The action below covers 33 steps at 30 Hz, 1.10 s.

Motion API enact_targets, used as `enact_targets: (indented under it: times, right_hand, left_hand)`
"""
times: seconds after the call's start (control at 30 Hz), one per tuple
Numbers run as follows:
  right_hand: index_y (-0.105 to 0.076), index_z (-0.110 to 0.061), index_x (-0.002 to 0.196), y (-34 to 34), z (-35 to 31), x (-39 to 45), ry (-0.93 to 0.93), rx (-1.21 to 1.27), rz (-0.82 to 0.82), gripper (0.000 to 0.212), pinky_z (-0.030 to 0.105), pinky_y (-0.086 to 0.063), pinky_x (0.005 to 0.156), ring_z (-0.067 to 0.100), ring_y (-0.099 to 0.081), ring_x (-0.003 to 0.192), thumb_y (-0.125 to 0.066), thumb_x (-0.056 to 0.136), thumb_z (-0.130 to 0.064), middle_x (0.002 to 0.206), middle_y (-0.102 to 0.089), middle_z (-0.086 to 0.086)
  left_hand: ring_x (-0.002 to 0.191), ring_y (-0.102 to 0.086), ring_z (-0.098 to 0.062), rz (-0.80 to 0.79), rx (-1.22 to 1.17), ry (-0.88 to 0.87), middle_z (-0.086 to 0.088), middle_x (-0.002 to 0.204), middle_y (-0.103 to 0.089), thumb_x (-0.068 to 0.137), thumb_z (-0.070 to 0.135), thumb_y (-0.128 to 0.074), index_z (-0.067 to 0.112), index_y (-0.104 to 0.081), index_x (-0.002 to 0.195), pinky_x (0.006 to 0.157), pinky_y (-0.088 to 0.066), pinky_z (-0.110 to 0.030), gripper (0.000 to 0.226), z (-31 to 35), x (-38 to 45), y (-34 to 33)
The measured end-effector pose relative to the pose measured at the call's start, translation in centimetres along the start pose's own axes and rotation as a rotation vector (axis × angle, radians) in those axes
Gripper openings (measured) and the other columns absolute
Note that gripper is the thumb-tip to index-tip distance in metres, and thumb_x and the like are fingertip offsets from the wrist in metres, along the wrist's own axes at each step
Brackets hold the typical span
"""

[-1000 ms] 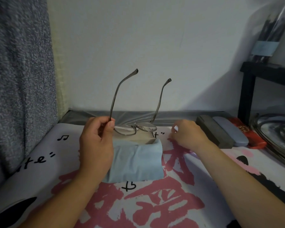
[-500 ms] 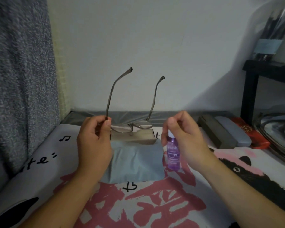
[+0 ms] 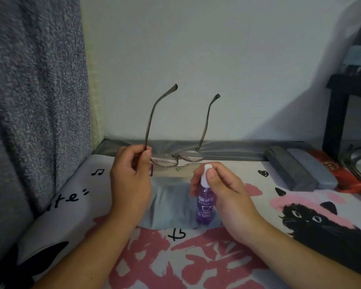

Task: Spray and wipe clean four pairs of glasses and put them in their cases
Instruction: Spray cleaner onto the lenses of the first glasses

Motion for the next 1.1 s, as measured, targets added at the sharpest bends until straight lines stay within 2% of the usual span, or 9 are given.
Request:
enact_targets:
  times: [0.17,0.3,0.4,0.53,0.63,0.83,0.97,1.03,1.1]
  right_hand:
    - [-0.076,-0.01,0.104,0.1,0.8,0.1,-0.123,0.267,-0.029,0.028,0.033,-0.049,0.079,0.03,-0.057,0.084,-0.056,0.091,-0.024,0.086,-0.062,0.015]
    - [-0.073,0.0,0.095,0.1,0.5,0.2,-0.13,0.311,-0.059,0.019,0.037,-0.052,0.082,0.028,-0.062,0.086,-0.063,0.084,-0.012,0.09,-0.065,0.018]
    - [-0.073,-0.005,0.09,-0.4,0.0,0.3,-0.095,0.258,-0.092,0.01,0.045,-0.051,0.09,0.029,-0.063,0.089,-0.066,0.083,-0.007,0.092,-0.068,0.018]
    - [-0.07,-0.01,0.084,-0.7,-0.4,0.0,-0.064,0.252,-0.126,0.007,0.042,-0.054,0.086,0.029,-0.067,0.085,-0.073,0.08,-0.005,0.091,-0.069,0.016]
    - [-0.069,-0.015,0.082,-1.4,-0.9,-0.1,-0.038,0.266,-0.157,0.017,0.037,-0.053,0.08,0.029,-0.067,0.083,-0.083,0.078,-0.024,0.092,-0.069,0.013]
    - [-0.057,-0.014,0.093,-2.0,-0.9,-1.0,0.026,0.051,-0.161,0.015,0.035,-0.055,0.074,0.033,-0.071,0.08,-0.058,0.097,-0.028,0.091,-0.071,0.013]
    - [-0.051,-0.036,0.111,-4.3,1.1,-2.7,-0.041,-0.298,-0.359,0.022,0.05,-0.054,0.081,0.028,-0.064,0.087,-0.052,0.098,-0.054,0.097,-0.065,0.007]
    - [-0.043,-0.044,0.128,-5.0,1.4,-3.4,-0.049,-0.456,-0.45,0.029,0.037,-0.051,0.085,0.01,-0.056,0.089,-0.053,0.101,-0.041,0.1,-0.057,-0.015]
    - [-0.03,-0.055,0.139,-5.4,1.1,-3.7,-0.06,-0.478,-0.493,0.055,0.027,-0.05,0.089,0.003,-0.056,0.099,-0.056,0.1,-0.025,0.114,-0.051,-0.025]
  left_hand:
    - [0.089,-0.064,-0.011,-0.013,-0.007,-0.017,-0.008,0.102,-0.066,0.1,0.012,-0.059,0.037,-0.062,0.093,0.077,-0.045,-0.009,0.026,0.1,0.0,-0.4]
    - [0.092,-0.065,-0.014,-0.015,-0.003,-0.018,-0.006,0.102,-0.066,0.1,0.014,-0.059,0.039,-0.062,0.093,0.079,-0.047,-0.013,0.026,-0.2,0.1,-0.4]
    - [0.093,-0.065,-0.017,-0.006,0.007,-0.025,-0.005,0.101,-0.066,0.1,0.014,-0.06,0.041,-0.062,0.093,0.081,-0.048,-0.016,0.028,-0.3,0.1,-0.4]
    - [0.095,-0.067,-0.02,0.001,-0.024,-0.027,-0.004,0.101,-0.067,0.098,0.025,-0.059,0.047,-0.064,0.091,0.086,-0.056,-0.037,0.023,-0.5,0.1,-0.2]
    - [0.095,-0.067,-0.022,-0.004,-0.035,-0.024,-0.004,0.101,-0.067,0.097,0.03,-0.058,0.047,-0.065,0.092,0.086,-0.057,-0.048,0.018,-0.5,0.0,-0.2]
    - [0.092,-0.066,-0.023,0.001,-0.026,-0.025,-0.009,0.101,-0.066,0.1,0.019,-0.059,0.043,-0.063,0.093,0.084,-0.057,-0.041,0.025,-0.4,-0.1,-0.2]
    - [0.085,-0.067,-0.023,0.012,-0.045,-0.009,-0.012,0.101,-0.067,0.102,0.016,-0.056,0.034,-0.063,0.097,0.076,-0.057,-0.032,0.02,-0.6,0.0,0.0]
    - [0.088,-0.067,-0.018,0.015,-0.031,-0.03,-0.01,0.103,-0.068,0.102,0.015,-0.056,0.034,-0.063,0.098,0.077,-0.054,-0.024,0.02,-0.3,0.0,0.2]
    - [0.089,-0.066,-0.015,0.006,-0.006,-0.067,-0.009,0.103,-0.067,0.102,0.015,-0.056,0.033,-0.062,0.099,0.078,-0.05,-0.018,0.019,0.1,0.0,0.2]
Point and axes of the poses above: each hand's wrist, its own x-axis towards the middle knuckle, its own y-axis out of the back of the hand, z = x × y, the point moved 10 cm from there along x, towards the middle knuckle
